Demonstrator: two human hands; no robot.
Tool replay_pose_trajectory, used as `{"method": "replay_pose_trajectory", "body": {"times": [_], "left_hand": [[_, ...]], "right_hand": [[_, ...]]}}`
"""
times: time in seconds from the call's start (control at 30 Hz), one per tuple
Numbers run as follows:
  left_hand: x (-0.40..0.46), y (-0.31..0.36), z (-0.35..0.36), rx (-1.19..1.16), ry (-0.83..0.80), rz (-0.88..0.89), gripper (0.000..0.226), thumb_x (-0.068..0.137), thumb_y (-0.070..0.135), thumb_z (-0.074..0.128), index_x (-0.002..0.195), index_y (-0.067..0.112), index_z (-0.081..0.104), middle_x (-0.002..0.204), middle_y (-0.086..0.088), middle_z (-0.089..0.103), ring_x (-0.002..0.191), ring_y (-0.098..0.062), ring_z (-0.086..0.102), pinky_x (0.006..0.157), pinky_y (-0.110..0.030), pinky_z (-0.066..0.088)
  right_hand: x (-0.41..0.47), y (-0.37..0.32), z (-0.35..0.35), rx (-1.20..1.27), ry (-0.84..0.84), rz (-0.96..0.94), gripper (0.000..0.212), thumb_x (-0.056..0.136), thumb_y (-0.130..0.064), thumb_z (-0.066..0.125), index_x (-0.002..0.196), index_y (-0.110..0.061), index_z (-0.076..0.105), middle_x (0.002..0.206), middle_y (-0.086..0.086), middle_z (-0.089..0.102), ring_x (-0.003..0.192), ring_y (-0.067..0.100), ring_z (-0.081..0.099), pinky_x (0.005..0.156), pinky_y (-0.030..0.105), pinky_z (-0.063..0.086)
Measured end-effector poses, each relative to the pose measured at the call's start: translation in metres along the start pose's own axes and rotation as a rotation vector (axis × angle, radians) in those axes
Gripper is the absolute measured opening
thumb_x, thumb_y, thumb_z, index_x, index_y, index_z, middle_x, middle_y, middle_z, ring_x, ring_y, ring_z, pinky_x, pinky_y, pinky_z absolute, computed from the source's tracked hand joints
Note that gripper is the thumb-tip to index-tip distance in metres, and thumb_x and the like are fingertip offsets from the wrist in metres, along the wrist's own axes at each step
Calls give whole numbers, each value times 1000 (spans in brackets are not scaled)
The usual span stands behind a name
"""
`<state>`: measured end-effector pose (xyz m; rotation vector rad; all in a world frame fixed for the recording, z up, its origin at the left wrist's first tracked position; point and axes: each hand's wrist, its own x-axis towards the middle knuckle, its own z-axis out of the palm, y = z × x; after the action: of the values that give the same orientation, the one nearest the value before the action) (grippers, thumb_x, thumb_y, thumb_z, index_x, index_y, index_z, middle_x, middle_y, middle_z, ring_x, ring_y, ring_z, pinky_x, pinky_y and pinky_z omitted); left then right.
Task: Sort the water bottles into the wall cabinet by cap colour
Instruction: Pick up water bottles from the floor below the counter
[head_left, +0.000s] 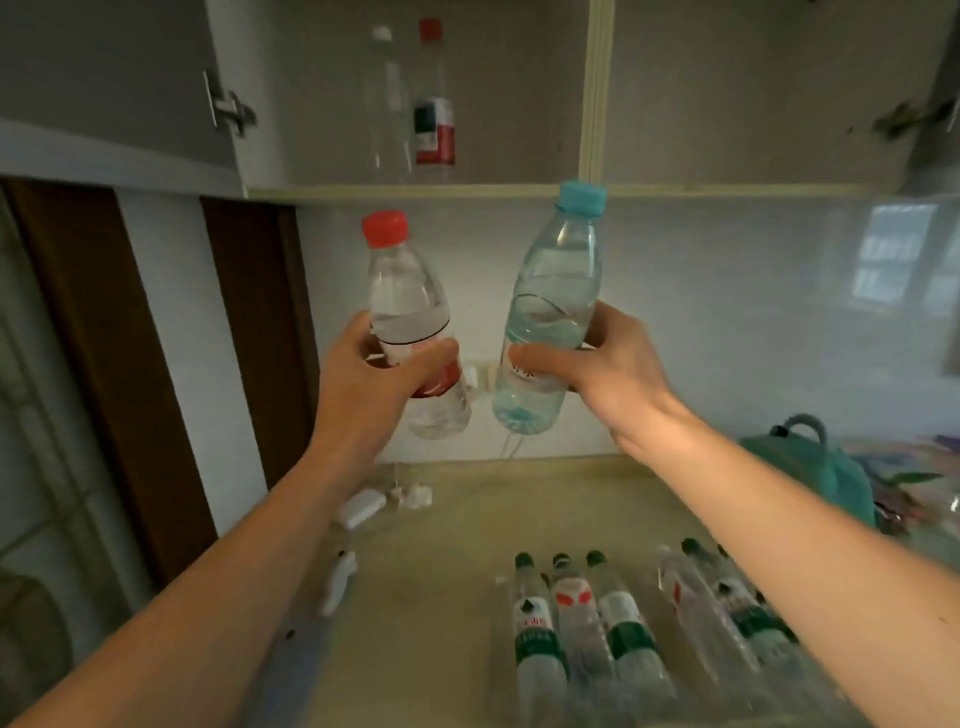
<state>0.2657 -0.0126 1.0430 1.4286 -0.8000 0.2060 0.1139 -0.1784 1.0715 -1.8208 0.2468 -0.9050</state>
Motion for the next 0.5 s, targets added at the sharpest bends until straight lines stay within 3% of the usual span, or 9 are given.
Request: {"method": "replay_pose_trajectory", "body": {"times": [0.1, 0.2, 0.3, 0.5], "left_hand": [[46, 27, 2, 4, 68, 43, 48, 68, 50, 85, 109, 36, 65, 100, 18, 72, 93, 1, 69, 76, -19, 54], [84, 49, 4, 25, 102, 80, 42, 67, 50, 85, 102, 43, 63, 98, 22, 71, 91, 4, 67, 73, -17, 53], [124, 70, 9, 50, 125, 110, 40, 69, 52, 84, 102, 42, 63, 103, 15, 69, 94, -3, 67, 78, -26, 55], [196, 90, 18, 52, 159, 154, 41, 69, 47, 86, 100, 31, 66, 97, 10, 72, 89, -5, 69, 81, -36, 60]], "right_hand": [[46, -23, -6, 33, -16, -79, 48, 68, -25, 90, 112, -21, 71, 101, -8, 77, 91, 8, 74, 84, 36, 61], [83, -43, -7, 37, -37, -131, 51, 67, -28, 90, 113, -26, 69, 100, -12, 76, 90, 4, 73, 79, 27, 59], [124, -62, -8, 59, -46, -177, 48, 70, -25, 90, 112, -26, 68, 97, -14, 76, 89, 3, 73, 74, 22, 57], [198, -79, -2, 110, 61, -168, 46, 71, -25, 91, 111, -25, 68, 101, -6, 76, 96, 17, 72, 93, 45, 58]]}}
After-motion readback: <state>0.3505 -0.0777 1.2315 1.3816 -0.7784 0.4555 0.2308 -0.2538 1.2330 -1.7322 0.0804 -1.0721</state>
